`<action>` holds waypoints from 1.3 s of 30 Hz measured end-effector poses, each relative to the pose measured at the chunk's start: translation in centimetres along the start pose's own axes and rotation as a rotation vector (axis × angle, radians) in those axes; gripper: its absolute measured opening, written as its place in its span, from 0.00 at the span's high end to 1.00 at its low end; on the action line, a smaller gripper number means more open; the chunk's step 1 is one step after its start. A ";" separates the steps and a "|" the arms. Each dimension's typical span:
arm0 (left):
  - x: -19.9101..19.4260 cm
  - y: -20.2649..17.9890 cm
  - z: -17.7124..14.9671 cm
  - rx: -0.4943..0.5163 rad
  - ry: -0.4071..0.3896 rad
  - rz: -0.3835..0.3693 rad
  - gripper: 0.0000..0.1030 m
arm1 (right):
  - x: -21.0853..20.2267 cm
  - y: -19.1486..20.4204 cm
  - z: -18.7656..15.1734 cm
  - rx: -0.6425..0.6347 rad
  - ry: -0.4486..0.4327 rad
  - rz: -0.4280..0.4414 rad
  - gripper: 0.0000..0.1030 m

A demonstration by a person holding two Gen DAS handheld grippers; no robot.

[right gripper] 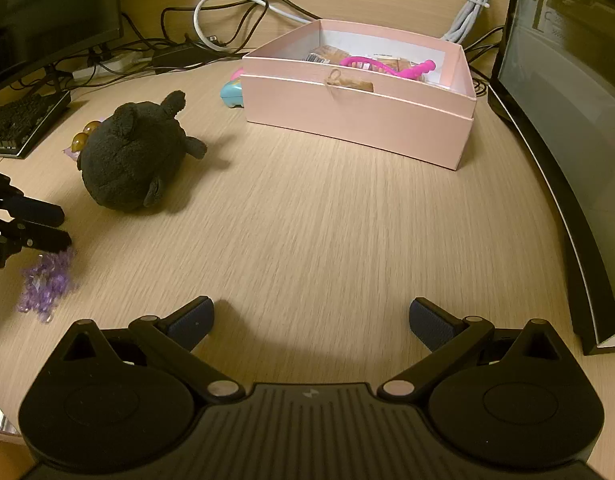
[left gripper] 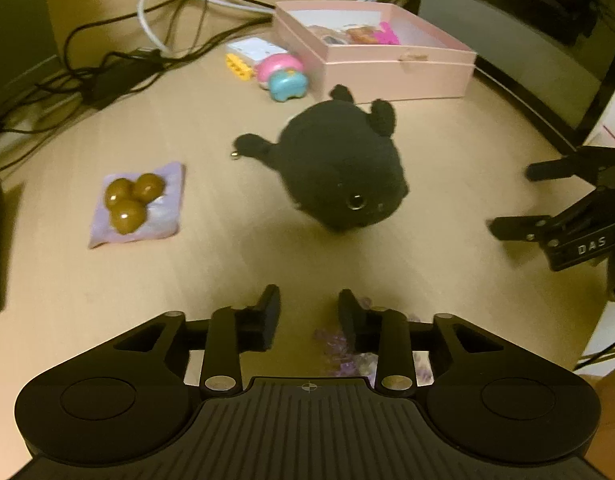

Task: Organize objects
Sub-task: 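Grasp the purple crystal star with the left gripper while the right grasps the black plush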

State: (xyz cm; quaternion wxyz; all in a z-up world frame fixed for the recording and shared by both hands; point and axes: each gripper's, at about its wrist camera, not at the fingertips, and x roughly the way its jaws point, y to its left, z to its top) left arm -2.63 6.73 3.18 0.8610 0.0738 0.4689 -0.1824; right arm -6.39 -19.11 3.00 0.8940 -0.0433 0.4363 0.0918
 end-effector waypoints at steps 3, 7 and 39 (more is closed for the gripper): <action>0.1 -0.3 0.2 0.008 0.005 -0.014 0.55 | 0.0 0.0 0.0 -0.002 -0.003 0.002 0.00; 0.3 -0.4 0.2 -0.002 0.001 -0.056 0.39 | 0.0 0.0 -0.1 -0.005 -0.008 0.004 0.00; -1.6 -4.9 -3.6 0.149 -0.046 -0.023 0.37 | 0.1 -0.1 -0.1 -0.026 -0.026 0.022 0.00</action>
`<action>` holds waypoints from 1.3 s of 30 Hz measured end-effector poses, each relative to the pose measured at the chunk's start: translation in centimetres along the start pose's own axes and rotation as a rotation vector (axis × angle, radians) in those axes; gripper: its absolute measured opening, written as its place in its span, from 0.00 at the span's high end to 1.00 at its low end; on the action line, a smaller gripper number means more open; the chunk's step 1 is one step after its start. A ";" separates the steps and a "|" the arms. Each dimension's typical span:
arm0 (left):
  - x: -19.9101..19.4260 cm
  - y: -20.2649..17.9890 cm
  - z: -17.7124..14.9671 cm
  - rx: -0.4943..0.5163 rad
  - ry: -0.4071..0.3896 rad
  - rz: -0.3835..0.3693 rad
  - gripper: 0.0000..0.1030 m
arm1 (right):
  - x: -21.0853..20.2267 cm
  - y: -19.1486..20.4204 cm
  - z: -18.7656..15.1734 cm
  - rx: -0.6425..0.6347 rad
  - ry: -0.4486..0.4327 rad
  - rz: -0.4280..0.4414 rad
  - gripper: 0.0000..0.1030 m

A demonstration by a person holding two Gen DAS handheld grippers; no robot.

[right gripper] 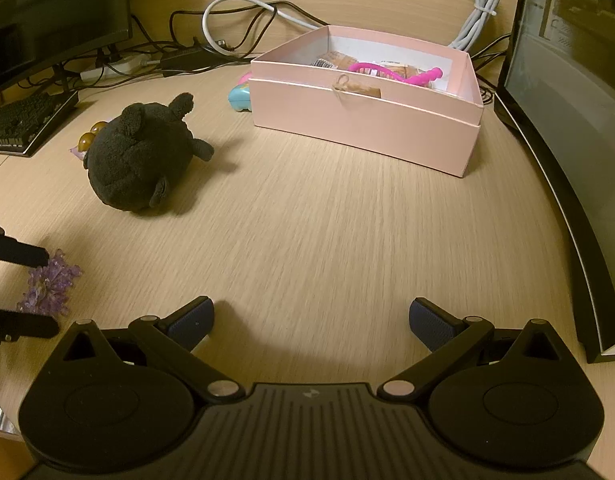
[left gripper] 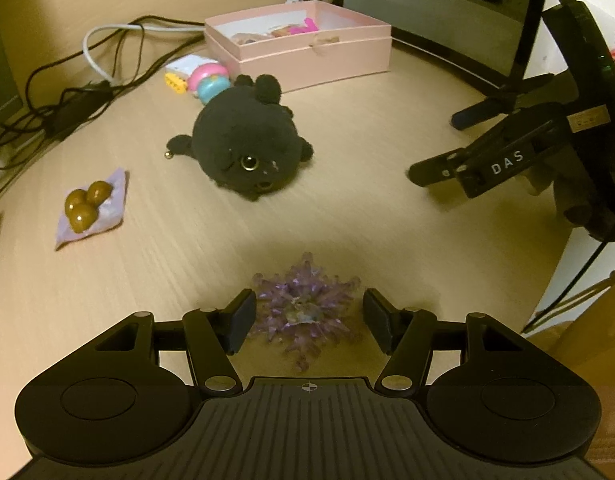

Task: Organize objects
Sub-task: 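Grasp the purple crystal star with the left gripper while the right grasps the black plush, then drop the crystal star into the pink box with the left gripper while the right drops the plush in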

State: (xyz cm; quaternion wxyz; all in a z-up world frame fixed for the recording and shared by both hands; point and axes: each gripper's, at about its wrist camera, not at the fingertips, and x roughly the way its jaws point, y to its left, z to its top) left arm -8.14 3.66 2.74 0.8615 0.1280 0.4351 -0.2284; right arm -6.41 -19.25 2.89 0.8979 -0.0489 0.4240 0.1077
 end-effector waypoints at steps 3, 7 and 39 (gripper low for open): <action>0.0 0.0 -0.1 -0.024 -0.016 0.014 0.43 | 0.0 0.0 0.1 0.001 0.004 -0.001 0.00; -0.2 0.5 -0.1 -0.132 -0.021 0.052 0.43 | 0.1 0.4 0.8 0.021 0.033 0.024 0.00; -4.3 5.4 13.7 -0.363 -0.271 -0.005 0.43 | -10.0 0.0 8.0 0.038 -0.193 -0.010 0.37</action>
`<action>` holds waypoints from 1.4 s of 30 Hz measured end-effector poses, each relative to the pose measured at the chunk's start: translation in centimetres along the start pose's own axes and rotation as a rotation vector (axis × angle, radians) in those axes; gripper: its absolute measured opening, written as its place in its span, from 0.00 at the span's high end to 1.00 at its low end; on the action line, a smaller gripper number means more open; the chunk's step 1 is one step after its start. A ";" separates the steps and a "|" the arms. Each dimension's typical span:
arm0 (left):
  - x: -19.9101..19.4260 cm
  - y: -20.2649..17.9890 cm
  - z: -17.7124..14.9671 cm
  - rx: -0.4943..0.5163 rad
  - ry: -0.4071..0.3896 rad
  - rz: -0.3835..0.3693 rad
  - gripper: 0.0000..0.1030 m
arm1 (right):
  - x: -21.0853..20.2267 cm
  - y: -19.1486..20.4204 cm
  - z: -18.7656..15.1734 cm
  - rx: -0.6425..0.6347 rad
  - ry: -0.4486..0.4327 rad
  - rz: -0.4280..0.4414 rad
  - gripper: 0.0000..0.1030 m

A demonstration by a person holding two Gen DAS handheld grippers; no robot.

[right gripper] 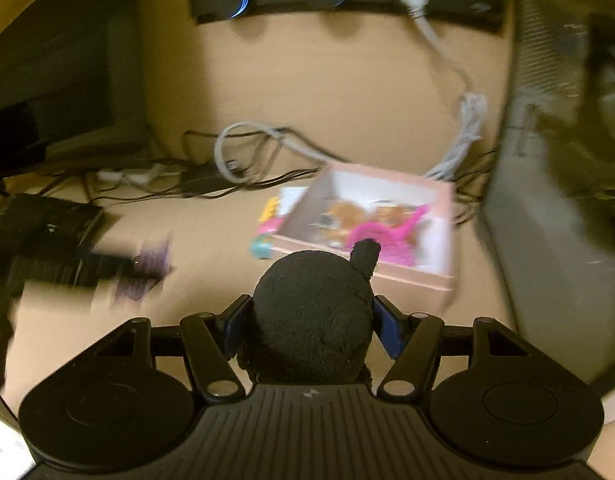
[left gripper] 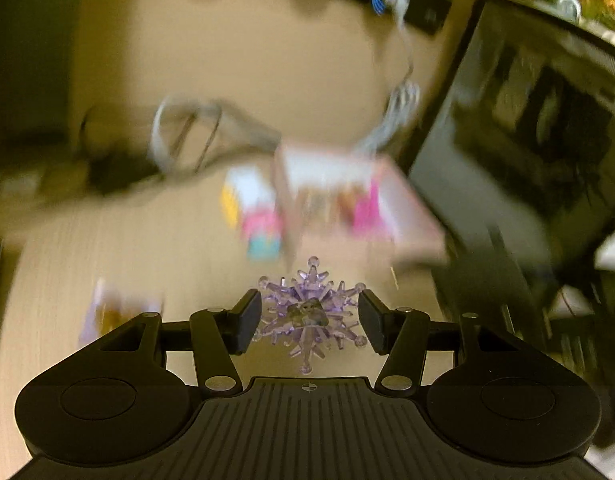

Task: Organize objects
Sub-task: 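Drop the crystal star into the pink box with the left gripper while the right drops the plush in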

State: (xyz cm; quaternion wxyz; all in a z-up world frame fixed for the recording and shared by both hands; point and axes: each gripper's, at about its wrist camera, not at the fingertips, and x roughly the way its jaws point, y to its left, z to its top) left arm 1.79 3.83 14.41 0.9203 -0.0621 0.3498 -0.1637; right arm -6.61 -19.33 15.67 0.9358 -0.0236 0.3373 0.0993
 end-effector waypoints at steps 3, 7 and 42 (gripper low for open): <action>2.9 -2.0 4.7 0.077 -0.066 0.009 0.43 | -0.5 -1.6 -0.6 0.020 -0.010 -0.006 0.37; 8.5 -3.8 8.5 0.136 -0.073 -0.053 0.43 | 0.3 -3.0 -1.0 0.063 0.013 -0.003 0.37; 15.3 -4.8 6.6 0.053 -0.079 -0.030 0.43 | 6.7 -9.5 9.1 0.057 -0.103 -0.132 0.37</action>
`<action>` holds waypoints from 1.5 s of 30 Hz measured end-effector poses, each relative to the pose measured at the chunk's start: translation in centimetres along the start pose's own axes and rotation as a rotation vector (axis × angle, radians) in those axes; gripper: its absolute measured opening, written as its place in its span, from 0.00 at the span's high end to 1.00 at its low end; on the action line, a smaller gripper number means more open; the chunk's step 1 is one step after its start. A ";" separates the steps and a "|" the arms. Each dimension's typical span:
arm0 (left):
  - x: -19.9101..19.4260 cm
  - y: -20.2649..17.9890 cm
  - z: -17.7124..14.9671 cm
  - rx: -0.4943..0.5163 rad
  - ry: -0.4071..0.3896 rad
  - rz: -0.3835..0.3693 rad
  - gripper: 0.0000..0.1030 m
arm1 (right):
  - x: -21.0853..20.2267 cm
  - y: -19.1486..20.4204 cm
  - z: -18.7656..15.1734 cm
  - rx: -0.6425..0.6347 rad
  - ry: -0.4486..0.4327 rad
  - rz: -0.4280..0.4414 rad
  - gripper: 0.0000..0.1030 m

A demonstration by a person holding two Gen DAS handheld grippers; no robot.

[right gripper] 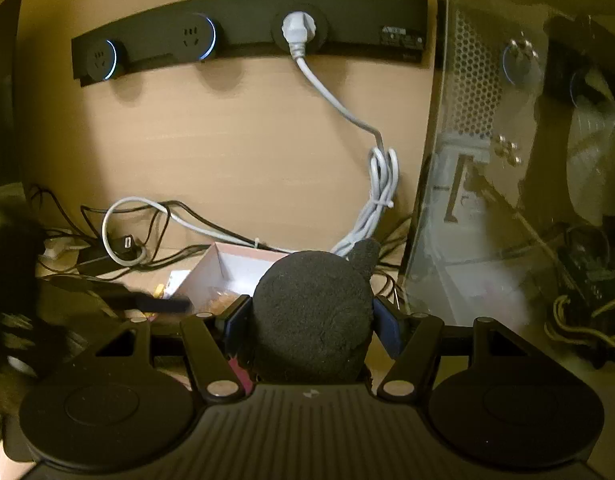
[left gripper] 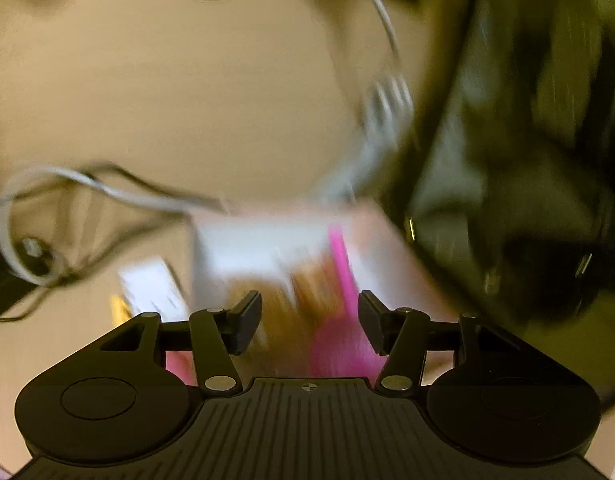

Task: Organize objects

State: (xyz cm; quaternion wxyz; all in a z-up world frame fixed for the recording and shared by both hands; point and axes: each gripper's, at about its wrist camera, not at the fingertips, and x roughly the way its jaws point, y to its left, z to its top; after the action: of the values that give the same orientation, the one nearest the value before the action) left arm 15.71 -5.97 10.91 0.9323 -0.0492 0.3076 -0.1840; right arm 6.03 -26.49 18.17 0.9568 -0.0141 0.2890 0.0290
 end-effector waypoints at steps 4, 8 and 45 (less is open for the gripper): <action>-5.3 2.5 -0.9 -0.152 -0.117 0.029 0.44 | -0.1 -0.1 1.1 0.039 -0.029 0.029 0.37; -9.4 3.3 -4.0 -0.173 -0.100 0.073 0.44 | 2.0 -0.4 4.0 0.143 -0.064 0.113 0.32; -26.1 17.4 -18.4 -0.498 -0.011 0.254 0.45 | 25.8 21.7 2.8 -0.241 0.438 -0.062 0.64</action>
State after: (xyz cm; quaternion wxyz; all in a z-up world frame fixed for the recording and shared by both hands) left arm -9.13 20.31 6.97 0.9087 -0.2387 0.3421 0.0158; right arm 27.58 -3.47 5.98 0.8631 -0.1427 0.4834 0.0304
